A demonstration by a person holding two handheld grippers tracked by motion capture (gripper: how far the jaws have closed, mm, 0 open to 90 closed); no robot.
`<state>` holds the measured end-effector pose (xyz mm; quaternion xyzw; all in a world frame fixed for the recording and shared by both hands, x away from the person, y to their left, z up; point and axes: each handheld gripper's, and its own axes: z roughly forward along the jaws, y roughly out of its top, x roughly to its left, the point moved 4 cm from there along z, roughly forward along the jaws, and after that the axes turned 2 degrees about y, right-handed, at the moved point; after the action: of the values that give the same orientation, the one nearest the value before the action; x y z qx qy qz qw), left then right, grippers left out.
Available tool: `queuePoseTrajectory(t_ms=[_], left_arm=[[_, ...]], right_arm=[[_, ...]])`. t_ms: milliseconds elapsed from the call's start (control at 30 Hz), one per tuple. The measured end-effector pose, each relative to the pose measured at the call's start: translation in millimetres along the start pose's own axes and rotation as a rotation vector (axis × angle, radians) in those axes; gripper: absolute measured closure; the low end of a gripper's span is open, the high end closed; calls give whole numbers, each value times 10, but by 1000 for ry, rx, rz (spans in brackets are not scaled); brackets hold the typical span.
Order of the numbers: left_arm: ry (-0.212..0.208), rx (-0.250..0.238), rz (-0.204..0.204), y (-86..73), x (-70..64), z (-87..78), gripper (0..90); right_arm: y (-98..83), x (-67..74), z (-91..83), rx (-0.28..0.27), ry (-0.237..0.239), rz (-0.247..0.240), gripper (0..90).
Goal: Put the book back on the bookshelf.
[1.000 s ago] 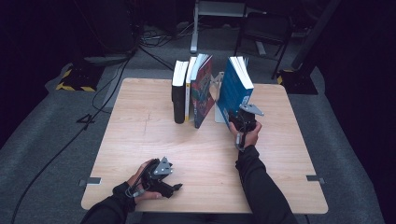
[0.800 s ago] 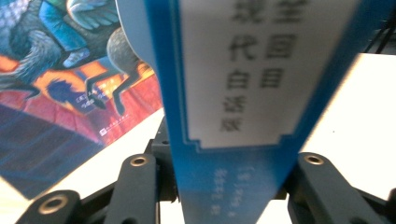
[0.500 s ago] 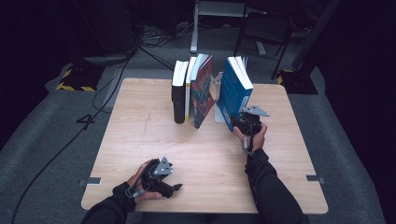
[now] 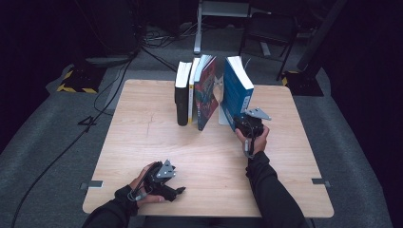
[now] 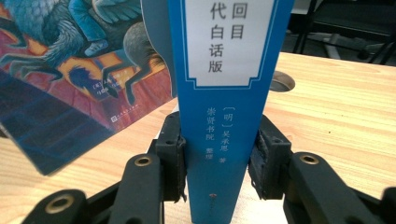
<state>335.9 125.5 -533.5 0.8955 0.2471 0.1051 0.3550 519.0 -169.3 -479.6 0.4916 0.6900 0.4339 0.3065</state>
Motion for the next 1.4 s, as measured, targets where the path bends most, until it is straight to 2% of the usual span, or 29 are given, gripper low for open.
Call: queuePoseTrajectory(t_ms=[100, 267, 467, 600, 767, 933, 1000, 1267, 1400], left_arm=[[0, 0, 0, 0, 0, 0, 147], [-1, 0, 3, 0, 0, 0, 147], [0, 0, 3, -1, 0, 0, 147], [1, -1, -1, -2, -5, -1, 148], [1, -1, -2, -3, -6, -2, 148], [1, -1, -2, -3, -6, -2, 148], [1, -1, -2, -3, -6, -2, 148], [2, -1, -2, -3, -7, -2, 148], [2, -1, -2, -3, -7, -2, 148]], right_arm=[[9, 16, 17, -1, -9, -7, 607], [12, 11, 18, 5, 2, -4, 604], [27, -3, 5, 33, 24, -18, 597], [68, -3, -6, 62, 38, -47, 583], [162, 0, -84, 19, 60, -40, 556], [301, 5, -173, 13, 61, -91, 560], [341, 4, -202, 10, 68, -96, 561], [389, -19, -289, 18, 93, -113, 535], [374, -18, -344, 46, 110, -133, 497]])
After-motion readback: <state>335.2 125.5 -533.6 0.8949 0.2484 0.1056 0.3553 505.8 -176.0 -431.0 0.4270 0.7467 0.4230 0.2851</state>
